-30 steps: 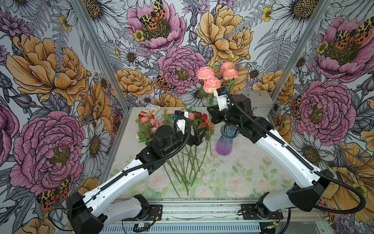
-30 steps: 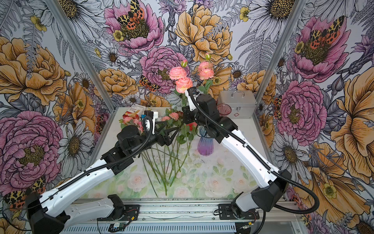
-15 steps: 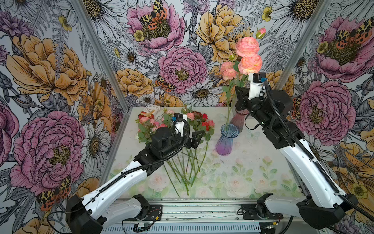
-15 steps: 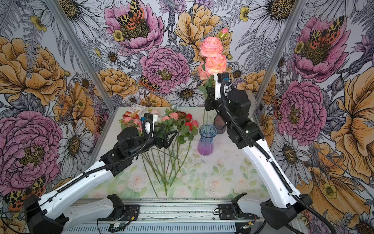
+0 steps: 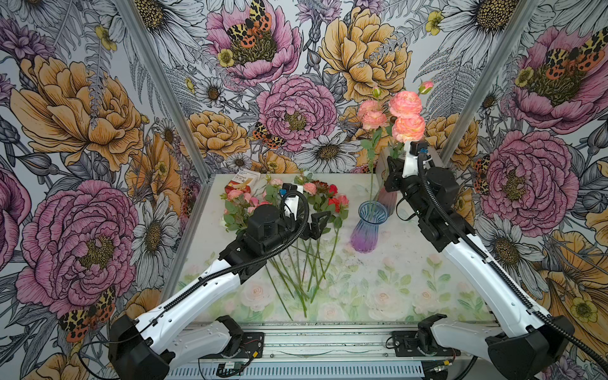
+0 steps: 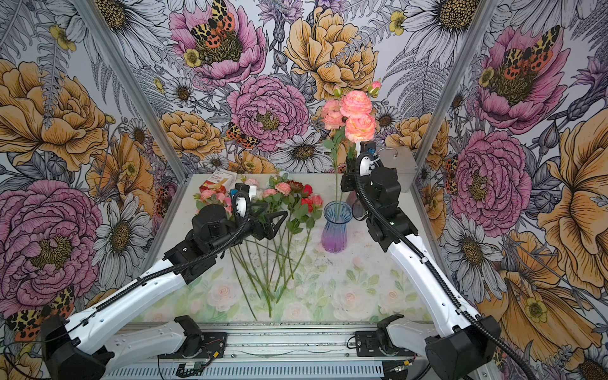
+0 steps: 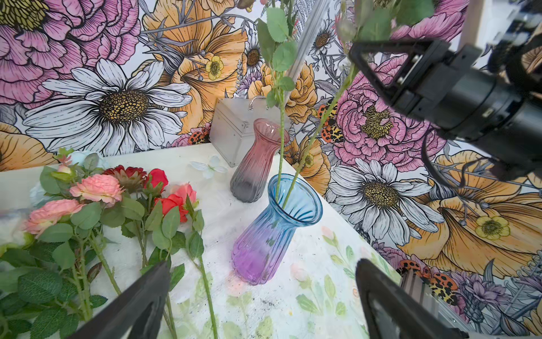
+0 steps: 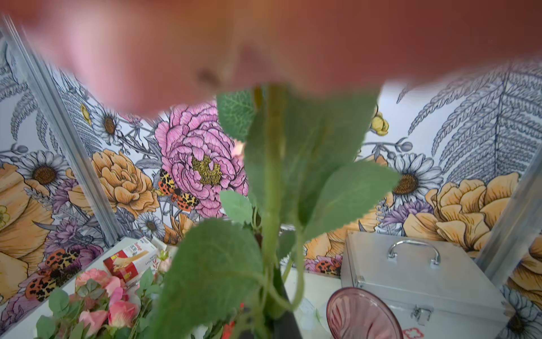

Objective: Place the pink flowers into the vase
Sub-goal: Place the flower in the vase.

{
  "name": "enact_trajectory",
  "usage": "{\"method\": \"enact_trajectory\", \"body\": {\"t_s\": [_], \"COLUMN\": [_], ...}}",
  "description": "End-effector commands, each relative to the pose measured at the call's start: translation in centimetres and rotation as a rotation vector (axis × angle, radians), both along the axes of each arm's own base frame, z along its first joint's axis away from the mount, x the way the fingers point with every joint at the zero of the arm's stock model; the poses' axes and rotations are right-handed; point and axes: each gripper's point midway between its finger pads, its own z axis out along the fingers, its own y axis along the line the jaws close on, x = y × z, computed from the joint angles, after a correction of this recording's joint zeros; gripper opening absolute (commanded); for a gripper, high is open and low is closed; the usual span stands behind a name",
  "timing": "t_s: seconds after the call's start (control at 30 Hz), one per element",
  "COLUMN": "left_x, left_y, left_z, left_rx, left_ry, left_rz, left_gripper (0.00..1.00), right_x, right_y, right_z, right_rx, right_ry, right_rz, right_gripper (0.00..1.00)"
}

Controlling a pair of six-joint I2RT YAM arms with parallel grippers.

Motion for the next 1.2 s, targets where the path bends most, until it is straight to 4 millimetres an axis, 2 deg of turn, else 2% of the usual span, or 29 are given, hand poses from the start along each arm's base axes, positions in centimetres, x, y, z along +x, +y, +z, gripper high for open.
{"method": "enact_trajectory", "body": {"t_s": [0.0, 0.17, 0.27, 0.47, 0.53, 0.67, 0.83, 1.0, 1.1, 1.17], "left_x": [0.6, 2.3, 2.8, 3.3, 3.6, 4.4, 5.0, 4.3, 3.1, 2.2], "left_y": [1.1, 2.0, 2.2, 2.5, 3.1, 4.3, 5.5, 3.1, 0.8, -0.6], "left_z": [-0.9, -3.1, -4.6, -6.6, -7.1, -8.4, -9.5, -9.6, -11.1, -13.3], "left_rx": [0.008, 0.046, 0.088, 0.176, 0.194, 0.178, 0.143, 0.168, 0.239, 0.337], "left_ry": [0.034, 0.118, 0.158, 0.183, 0.193, 0.260, 0.321, 0.349, 0.410, 0.485], "left_rz": [0.045, 0.113, 0.141, 0.211, 0.262, 0.323, 0.356, 0.233, 0.144, 0.099], "left_gripper": [0.98, 0.99, 0.99, 0.99, 0.99, 0.99, 0.99, 0.98, 0.98, 0.98], "right_x": [-0.7, -1.1, -1.3, -1.0, -0.9, -0.7, -0.8, -1.2, -1.6, -2.0], "right_y": [-0.2, -0.3, -0.4, -0.2, -0.3, -0.3, -0.3, -0.4, -0.4, -0.5], "right_z": [-0.6, -5.4, -7.6, -9.5, -10.0, -10.6, -10.5, -9.0, -7.5, -6.1], "right_rx": [0.064, 0.068, 0.062, 0.050, 0.050, 0.050, 0.056, 0.061, 0.071, 0.080], "right_ry": [-0.021, 0.050, 0.084, 0.132, 0.149, 0.165, 0.164, 0.146, 0.133, 0.113], "right_rz": [0.010, 0.006, 0.003, 0.002, -0.005, -0.009, -0.009, -0.007, -0.001, 0.004], "right_gripper": [0.00, 0.00, 0.00, 0.02, 0.20, 0.38, 0.51, 0.73, 0.86, 0.93]}}
